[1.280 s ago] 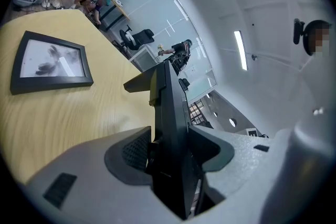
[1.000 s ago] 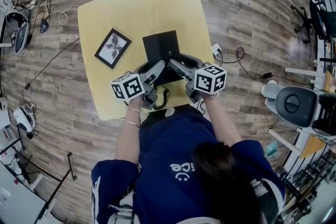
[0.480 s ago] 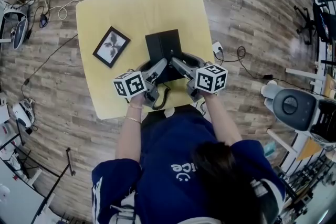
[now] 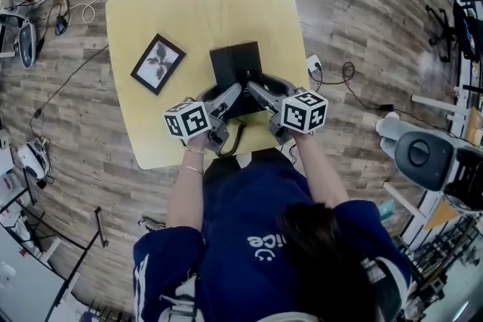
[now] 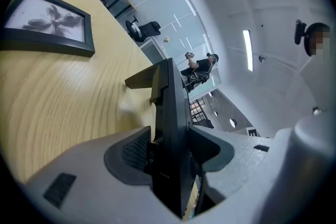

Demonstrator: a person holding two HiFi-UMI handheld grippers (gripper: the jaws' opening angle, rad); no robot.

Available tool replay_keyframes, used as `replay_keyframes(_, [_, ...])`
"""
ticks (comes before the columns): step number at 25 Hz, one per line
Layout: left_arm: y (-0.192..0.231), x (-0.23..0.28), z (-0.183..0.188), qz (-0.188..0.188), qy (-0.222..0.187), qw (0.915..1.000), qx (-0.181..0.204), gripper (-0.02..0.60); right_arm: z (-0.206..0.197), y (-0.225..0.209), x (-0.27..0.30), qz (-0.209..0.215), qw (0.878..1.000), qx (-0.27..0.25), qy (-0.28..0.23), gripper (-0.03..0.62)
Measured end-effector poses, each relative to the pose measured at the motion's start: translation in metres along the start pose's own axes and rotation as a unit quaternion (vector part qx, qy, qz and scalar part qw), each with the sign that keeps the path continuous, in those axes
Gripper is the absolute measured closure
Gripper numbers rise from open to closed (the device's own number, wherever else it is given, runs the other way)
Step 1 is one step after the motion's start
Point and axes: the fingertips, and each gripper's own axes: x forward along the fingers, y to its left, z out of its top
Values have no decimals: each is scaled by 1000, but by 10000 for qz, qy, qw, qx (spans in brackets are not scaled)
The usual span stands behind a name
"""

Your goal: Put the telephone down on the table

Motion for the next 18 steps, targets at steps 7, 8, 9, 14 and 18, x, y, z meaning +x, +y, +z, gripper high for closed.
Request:
replay_keyframes(7, [7,4,-6,-9,69,10000,32,367,-6,-6,4,-91,9998,-101,110,385])
replay_keyframes(8, [8,5,-7,17,90,9999,70,365,-7,-7,4,-104,9997,-128,155,385])
replay_keyframes(9, [10,6,-9,51,115,9999,113,363,-8,-8,4,-121,9996,-162,208,384])
replay_keyframes(14, [11,8,-12,215,150,9993,256,355,-12,-11,5,-128,9993,-210,272,382])
replay_keyframes(18, [12,12,-15,493,224,9970,552,345,-15,-12,3,-46,9996,-184,220,336])
